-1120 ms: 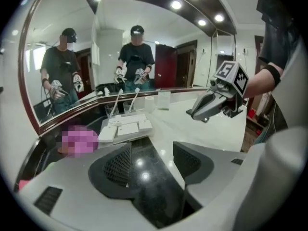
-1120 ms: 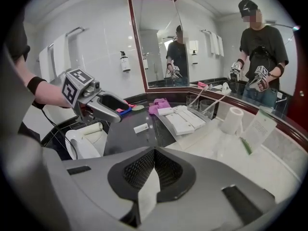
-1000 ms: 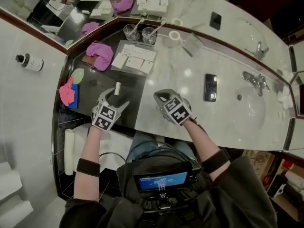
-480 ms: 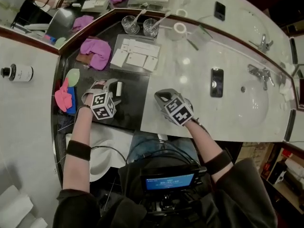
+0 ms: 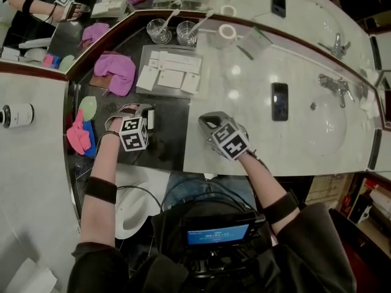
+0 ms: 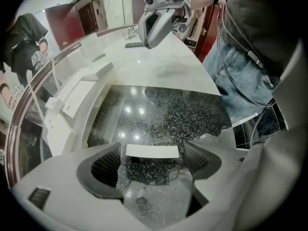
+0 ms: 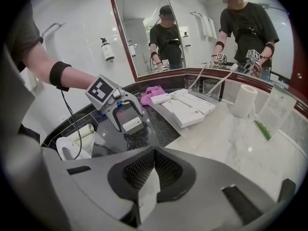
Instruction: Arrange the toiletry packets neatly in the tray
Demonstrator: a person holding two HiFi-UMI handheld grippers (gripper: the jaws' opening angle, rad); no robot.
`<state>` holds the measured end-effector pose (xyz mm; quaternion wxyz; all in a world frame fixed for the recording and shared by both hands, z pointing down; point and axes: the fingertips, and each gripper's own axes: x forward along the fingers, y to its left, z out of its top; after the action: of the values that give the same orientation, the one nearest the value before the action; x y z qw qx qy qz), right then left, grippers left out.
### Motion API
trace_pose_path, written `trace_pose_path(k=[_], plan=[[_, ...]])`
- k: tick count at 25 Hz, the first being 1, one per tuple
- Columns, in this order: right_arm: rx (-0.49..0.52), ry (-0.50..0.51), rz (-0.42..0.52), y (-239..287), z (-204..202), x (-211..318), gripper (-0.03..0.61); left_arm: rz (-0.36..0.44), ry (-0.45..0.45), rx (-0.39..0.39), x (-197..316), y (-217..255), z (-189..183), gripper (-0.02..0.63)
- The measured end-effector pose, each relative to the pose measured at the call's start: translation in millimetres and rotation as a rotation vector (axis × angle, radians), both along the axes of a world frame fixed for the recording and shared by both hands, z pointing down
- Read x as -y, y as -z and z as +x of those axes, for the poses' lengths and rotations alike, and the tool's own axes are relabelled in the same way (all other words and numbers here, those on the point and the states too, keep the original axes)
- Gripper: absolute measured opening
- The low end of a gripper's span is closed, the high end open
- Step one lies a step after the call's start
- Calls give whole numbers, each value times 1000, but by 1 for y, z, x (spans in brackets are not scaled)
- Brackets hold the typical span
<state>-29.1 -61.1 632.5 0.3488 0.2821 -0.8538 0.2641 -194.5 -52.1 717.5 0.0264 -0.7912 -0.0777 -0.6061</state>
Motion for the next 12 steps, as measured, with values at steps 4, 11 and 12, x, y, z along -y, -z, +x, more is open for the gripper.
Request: trace_pose_path(k=[4,11,12], plan=[[-2,-12,-5,-4,3,4,8,2,13,-9,4,-2,1,330],[1,-15,-16,-8,6,3,8,-8,87,-50,6,3,8,325],[2,-14,-16,-8,6,3,8,-6,104,-62,6,6,10,325]])
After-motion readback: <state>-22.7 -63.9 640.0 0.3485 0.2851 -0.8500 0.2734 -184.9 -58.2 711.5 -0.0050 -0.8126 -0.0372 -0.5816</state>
